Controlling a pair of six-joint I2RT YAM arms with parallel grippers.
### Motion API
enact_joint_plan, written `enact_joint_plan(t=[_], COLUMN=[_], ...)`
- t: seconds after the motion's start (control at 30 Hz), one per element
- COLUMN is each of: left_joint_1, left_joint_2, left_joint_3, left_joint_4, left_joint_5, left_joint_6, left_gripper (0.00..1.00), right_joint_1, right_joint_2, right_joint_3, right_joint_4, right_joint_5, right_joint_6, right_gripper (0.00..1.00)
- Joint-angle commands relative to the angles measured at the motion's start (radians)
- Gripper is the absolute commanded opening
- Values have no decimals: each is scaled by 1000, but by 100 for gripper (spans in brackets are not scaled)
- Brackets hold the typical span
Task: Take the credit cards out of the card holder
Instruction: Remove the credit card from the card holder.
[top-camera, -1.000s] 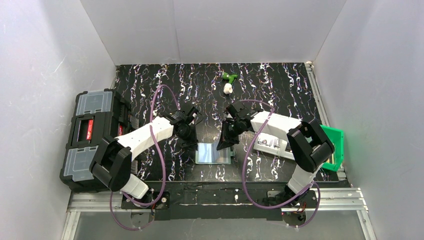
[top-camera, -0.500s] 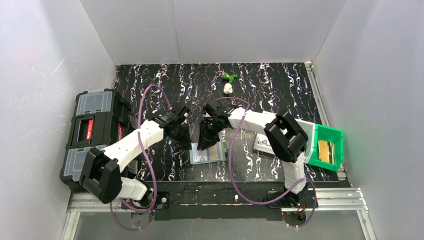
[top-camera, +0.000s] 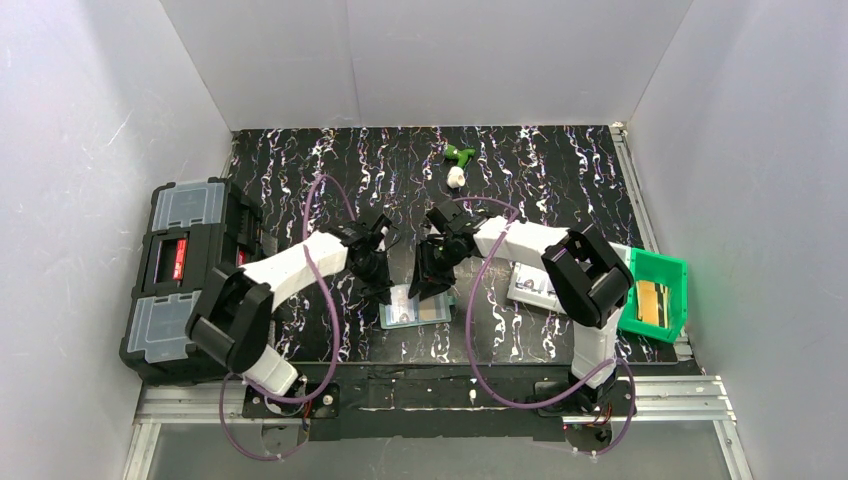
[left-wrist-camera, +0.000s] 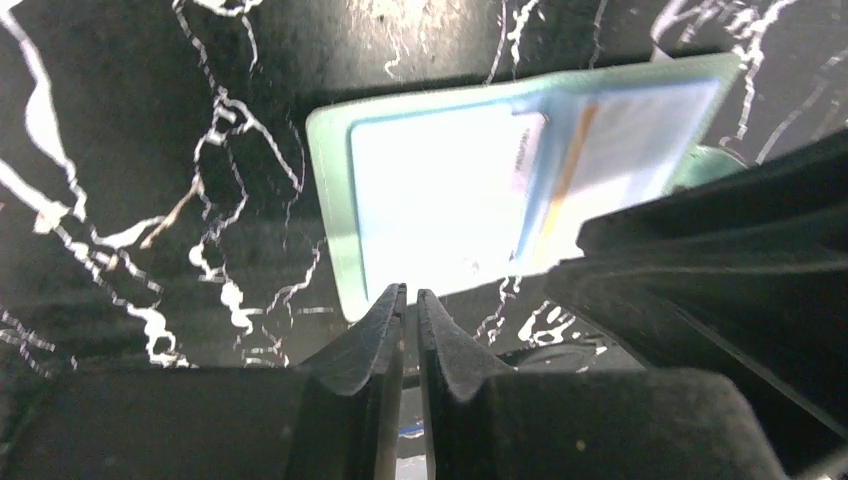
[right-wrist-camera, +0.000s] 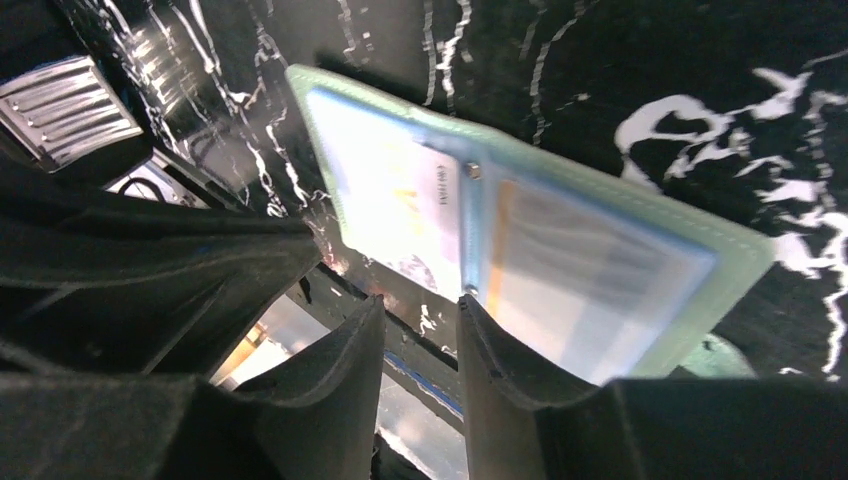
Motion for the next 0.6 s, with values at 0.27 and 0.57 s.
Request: enact_joint_plan(t=[0.27, 0.57], left_joint_1=[3, 3], left_joint_2=[143, 180], left_joint_3=[-27, -54], left_joint_4=[78, 73], left_joint_5=[-27, -57], left_joint_6=[-6, -10], left_gripper=[0, 0], right_joint_1=[-10, -18], right_joint_2=[40, 64], right_joint_3=[-45, -93], right_joint_4=[124, 148], right_joint_5=[-60, -41], right_joint_6=[6, 9], right_gripper=[31, 31])
